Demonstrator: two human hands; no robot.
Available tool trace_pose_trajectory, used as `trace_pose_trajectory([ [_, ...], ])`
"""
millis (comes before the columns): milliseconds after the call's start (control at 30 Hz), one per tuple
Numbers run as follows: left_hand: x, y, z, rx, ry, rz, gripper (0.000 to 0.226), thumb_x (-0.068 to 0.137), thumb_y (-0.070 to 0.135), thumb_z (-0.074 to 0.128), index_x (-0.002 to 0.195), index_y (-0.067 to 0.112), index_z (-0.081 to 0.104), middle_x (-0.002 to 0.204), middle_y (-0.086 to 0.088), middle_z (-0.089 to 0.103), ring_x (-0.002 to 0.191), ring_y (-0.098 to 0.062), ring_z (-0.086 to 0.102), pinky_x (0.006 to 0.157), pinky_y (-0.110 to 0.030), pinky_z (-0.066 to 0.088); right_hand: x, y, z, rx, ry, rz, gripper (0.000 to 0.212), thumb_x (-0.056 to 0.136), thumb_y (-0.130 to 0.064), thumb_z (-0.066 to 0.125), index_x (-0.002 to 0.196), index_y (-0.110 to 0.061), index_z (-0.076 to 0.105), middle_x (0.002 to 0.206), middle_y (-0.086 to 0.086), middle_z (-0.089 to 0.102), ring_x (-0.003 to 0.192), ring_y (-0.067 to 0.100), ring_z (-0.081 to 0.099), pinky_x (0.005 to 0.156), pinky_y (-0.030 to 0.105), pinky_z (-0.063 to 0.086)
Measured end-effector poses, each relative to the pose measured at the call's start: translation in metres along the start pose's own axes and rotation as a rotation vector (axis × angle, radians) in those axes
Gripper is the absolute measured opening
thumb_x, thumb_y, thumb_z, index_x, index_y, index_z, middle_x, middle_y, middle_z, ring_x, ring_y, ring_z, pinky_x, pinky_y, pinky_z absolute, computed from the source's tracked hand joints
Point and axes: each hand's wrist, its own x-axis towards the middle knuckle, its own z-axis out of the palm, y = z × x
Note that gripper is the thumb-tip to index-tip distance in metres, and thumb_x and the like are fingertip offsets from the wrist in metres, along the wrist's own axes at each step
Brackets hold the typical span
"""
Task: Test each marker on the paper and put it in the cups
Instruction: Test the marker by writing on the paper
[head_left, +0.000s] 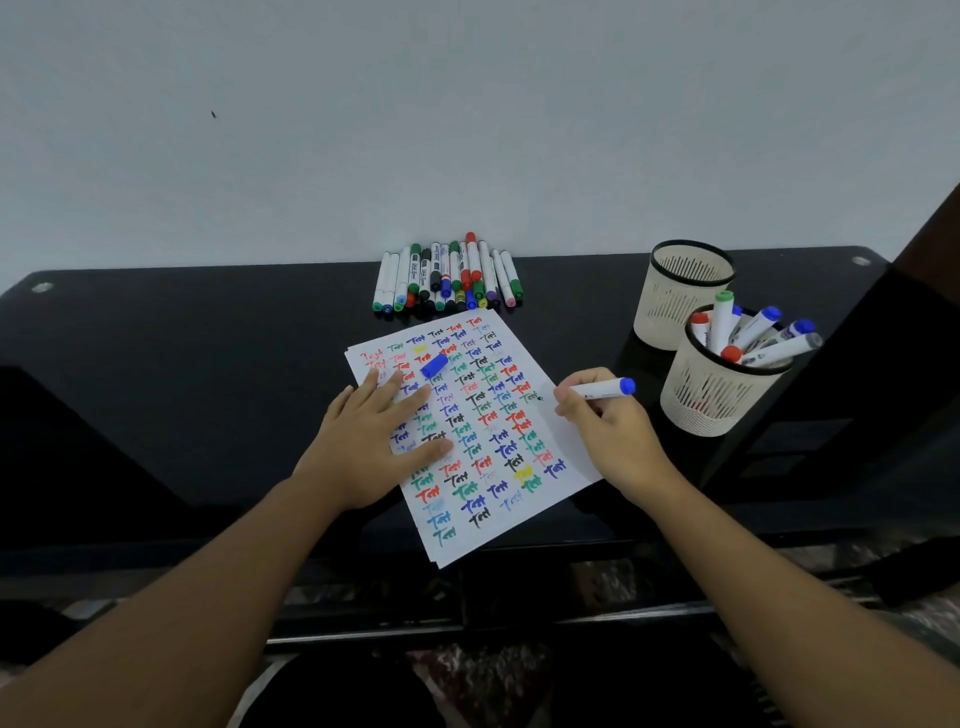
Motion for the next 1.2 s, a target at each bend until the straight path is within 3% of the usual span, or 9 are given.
trace_pose_trajectory([
  [167,-0.0007,0.0012,-0.0003,-0.009,-0.002,0.003,0.099,0.074,0.1,0.014,0.159,0.049,0.01,0.169,0.012,-0.005,0.156,-0.012,-0.009,0.125,-0.04,-0.008,0.0009,-0.0011,0.0032,-0.031,-0.066,0.055,0.022,0.105,-0.039,0.059,0.093,-0.021,0.065,0.097,-0.017,0.067,0.093,0.017,0.068,0.089,0.05,0.057],
  [267,-0.0009,0.0016,-0.0011,-0.013,-0.003,0.001,0.1,0.073,0.101,0.013,0.159,0.049,0.01,0.169,0.012,-0.005,0.156,-0.012,-0.009,0.125,-0.041,-0.007,0.0019,-0.0024,0.0041,-0.05,-0.088,0.064,0.022,0.104,-0.041,0.059,0.092,-0.024,0.065,0.097,-0.02,0.066,0.095,0.018,0.069,0.09,0.057,0.056],
  [667,-0.0009,0.0009,-0.0001,-0.014,0.005,0.003,0.099,0.074,0.101,0.015,0.159,0.049,0.011,0.169,0.012,-0.004,0.156,-0.012,-0.008,0.125,-0.041,-0.006,0.0019,-0.0038,0.0047,-0.051,-0.111,0.082,0.009,0.103,-0.04,0.062,0.097,-0.033,0.063,0.094,-0.005,0.073,0.089,0.018,0.073,0.082,0.057,0.06],
  [900,-0.0006,0.001,0.0006,-0.02,0.007,-0.002,0.099,0.074,0.101,0.016,0.158,0.05,0.012,0.169,0.013,-0.003,0.156,-0.011,-0.008,0.125,-0.04,-0.007,0.0021,-0.0031,0.0034,-0.062,-0.087,0.087,0.008,0.103,-0.043,0.061,0.097,-0.037,0.062,0.095,-0.007,0.073,0.091,0.016,0.073,0.083,0.055,0.06],
  [1200,-0.0006,0.0011,0.0004,-0.025,0.006,-0.006,0.098,0.074,0.101,0.016,0.158,0.05,0.012,0.169,0.013,-0.003,0.156,-0.011,-0.007,0.126,-0.041,-0.006,-0.001,-0.0042,0.0016,-0.088,-0.046,0.075,0.016,0.106,-0.042,0.056,0.098,-0.028,0.059,0.092,-0.005,0.069,0.089,0.017,0.07,0.084,0.054,0.058],
])
